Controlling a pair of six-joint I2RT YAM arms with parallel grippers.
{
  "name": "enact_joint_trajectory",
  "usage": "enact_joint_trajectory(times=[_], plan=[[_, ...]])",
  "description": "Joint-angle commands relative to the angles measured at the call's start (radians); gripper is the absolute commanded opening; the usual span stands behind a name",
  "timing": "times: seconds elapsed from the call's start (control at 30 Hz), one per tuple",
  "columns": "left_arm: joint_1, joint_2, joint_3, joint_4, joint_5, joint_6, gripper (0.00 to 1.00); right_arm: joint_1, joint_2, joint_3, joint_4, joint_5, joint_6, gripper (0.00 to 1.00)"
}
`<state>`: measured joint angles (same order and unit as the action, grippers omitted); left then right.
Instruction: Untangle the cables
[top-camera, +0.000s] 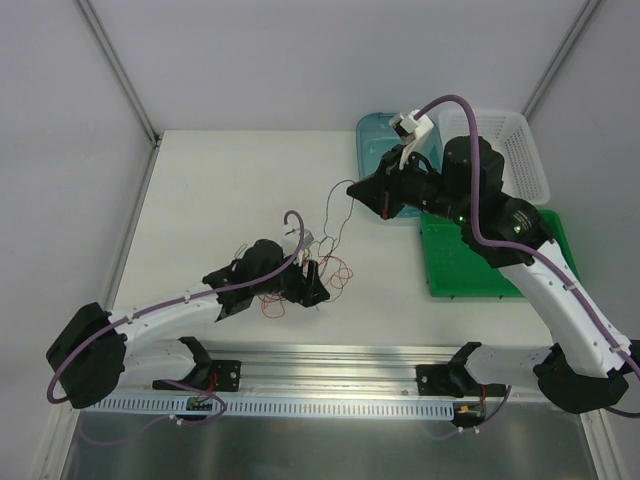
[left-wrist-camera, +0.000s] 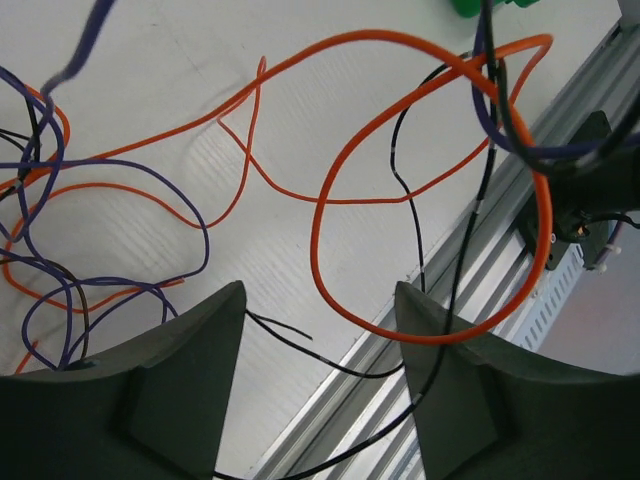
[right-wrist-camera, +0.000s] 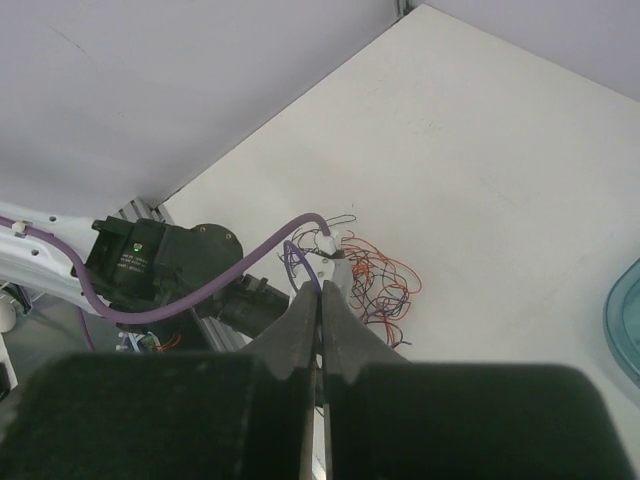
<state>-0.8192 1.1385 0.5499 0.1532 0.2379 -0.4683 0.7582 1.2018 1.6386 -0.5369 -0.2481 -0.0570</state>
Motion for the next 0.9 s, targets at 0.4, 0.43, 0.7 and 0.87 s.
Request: enact_joint_trajectory(times=[0.4, 0.43, 0.7, 0.87], plan=[[0.066, -0.224, -0.059, -0.236, -0.397, -0.027, 0.0, -0.072, -0.09, 0.01, -0.049, 0.122, -0.078, 0.01], [0.092, -0.227, -0.053, -0.26, -0.4, -0.03, 0.0, -0.082, -0.099, 0.016, -0.052, 0.136, -0.079, 0.01], [0.386, -0.123, -0.004, -0.451, -0.377, -0.156, 0.0, -0.115, -0.191, 0.119, -0.098, 0.242, -0.144, 0.01], [0.517, -0.013, 0.05, -0.492, -0.37, -0.252, 0.0, -0.122, -0.238, 0.115, -0.1, 0.331, -0.149, 0.01]])
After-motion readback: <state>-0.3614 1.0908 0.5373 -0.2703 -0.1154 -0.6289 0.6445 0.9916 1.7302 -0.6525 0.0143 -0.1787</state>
